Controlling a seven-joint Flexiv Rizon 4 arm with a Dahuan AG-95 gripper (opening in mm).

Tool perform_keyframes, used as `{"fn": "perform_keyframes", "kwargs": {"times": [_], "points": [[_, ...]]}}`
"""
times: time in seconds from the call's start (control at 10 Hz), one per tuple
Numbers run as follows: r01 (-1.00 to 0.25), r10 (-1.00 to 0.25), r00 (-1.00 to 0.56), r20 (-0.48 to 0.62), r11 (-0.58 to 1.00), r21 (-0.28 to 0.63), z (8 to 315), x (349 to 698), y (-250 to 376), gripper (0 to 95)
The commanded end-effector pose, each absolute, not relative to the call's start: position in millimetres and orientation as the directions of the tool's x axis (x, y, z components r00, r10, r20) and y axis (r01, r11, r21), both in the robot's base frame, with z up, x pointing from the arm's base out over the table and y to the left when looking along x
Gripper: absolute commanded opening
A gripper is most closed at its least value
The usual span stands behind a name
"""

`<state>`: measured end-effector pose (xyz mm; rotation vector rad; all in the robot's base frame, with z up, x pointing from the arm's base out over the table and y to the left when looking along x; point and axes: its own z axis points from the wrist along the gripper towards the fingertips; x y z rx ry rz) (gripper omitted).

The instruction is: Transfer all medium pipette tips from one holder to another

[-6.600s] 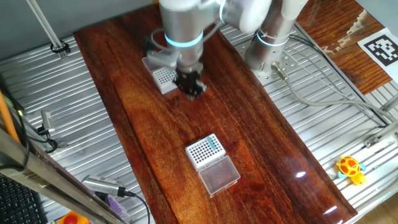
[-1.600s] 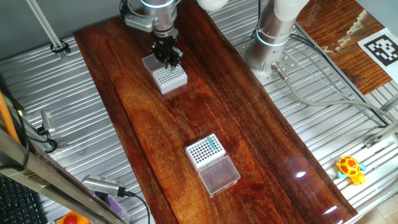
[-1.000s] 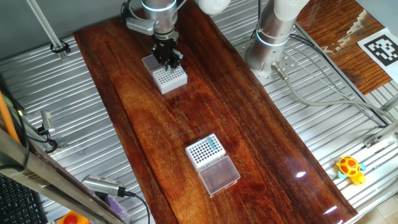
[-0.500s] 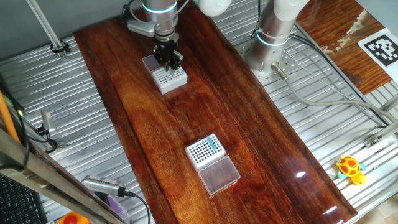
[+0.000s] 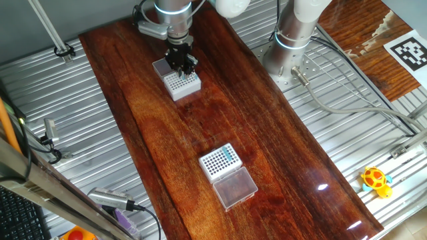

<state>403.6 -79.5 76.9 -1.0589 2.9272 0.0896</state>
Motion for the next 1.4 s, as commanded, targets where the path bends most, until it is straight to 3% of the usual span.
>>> {"fn": "perform_keyframes", "kwargs": {"times": [0.1, 0.5, 1.4], "points": [[-0.641, -0.639, -0.768, -0.046, 0.766, 0.042, 77, 404, -80, 0.0], [-0.646, -0.644, -0.764, -0.045, 0.762, 0.041, 83, 404, -80, 0.0], [-0.611, -0.608, -0.792, -0.053, 0.790, 0.057, 152, 416, -60, 0.0]]}}
